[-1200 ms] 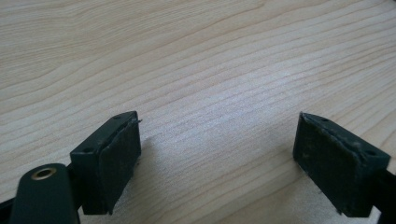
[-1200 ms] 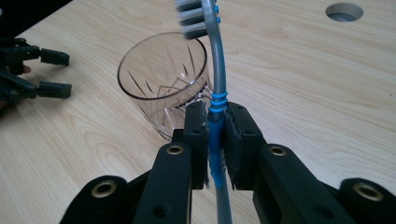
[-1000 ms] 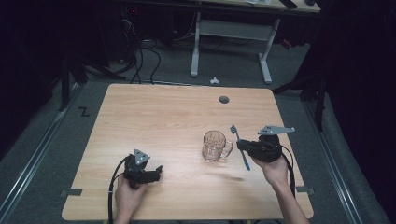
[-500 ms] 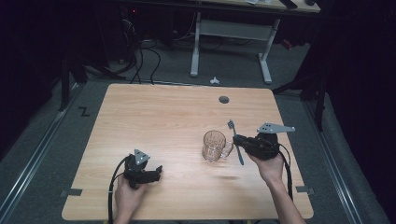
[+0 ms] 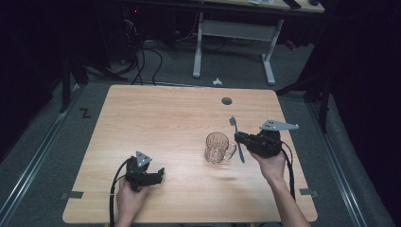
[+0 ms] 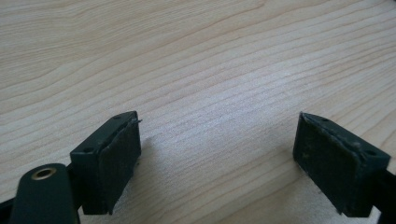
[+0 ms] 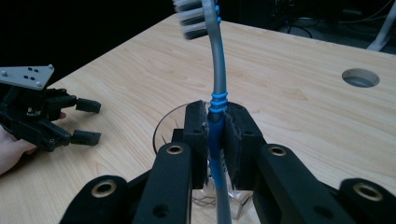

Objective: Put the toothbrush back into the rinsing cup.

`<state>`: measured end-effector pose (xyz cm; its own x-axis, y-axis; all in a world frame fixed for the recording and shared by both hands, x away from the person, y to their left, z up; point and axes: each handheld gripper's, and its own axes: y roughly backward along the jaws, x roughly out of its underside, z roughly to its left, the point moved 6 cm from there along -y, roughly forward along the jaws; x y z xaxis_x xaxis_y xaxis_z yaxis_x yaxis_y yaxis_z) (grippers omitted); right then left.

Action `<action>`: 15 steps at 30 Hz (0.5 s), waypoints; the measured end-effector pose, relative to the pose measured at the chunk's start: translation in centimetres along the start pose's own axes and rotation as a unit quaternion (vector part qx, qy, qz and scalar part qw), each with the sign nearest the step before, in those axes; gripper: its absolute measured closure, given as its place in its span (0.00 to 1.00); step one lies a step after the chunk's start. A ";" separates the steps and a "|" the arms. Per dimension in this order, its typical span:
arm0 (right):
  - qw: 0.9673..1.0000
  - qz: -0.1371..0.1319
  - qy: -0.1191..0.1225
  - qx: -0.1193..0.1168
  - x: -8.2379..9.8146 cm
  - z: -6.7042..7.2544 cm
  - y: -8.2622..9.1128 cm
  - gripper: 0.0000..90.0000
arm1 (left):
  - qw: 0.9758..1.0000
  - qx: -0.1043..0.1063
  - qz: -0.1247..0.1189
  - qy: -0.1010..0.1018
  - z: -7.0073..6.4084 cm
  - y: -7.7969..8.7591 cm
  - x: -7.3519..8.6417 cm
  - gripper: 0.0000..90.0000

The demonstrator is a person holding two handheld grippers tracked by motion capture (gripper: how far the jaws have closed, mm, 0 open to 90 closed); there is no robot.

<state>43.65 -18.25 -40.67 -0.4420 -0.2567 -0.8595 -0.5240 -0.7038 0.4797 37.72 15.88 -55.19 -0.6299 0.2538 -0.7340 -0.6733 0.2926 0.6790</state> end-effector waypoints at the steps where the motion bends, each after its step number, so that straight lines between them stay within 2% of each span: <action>1: 1.000 -0.005 0.002 0.002 -0.4 0.0 0.0 0.89 | 1.000 0.000 0.000 0.000 0.0 0.0 0.0 0.17; 15: 1.000 -0.014 0.016 0.006 -2.2 0.1 -0.8 0.89 | 1.000 0.000 0.000 0.000 0.0 0.0 0.0 0.17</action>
<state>44.96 -17.06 -39.10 -0.4038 -0.2585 -0.8776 -0.5445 -0.7030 0.4575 37.72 15.88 -55.19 -0.6299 0.2540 -0.7340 -0.6733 0.2925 0.6790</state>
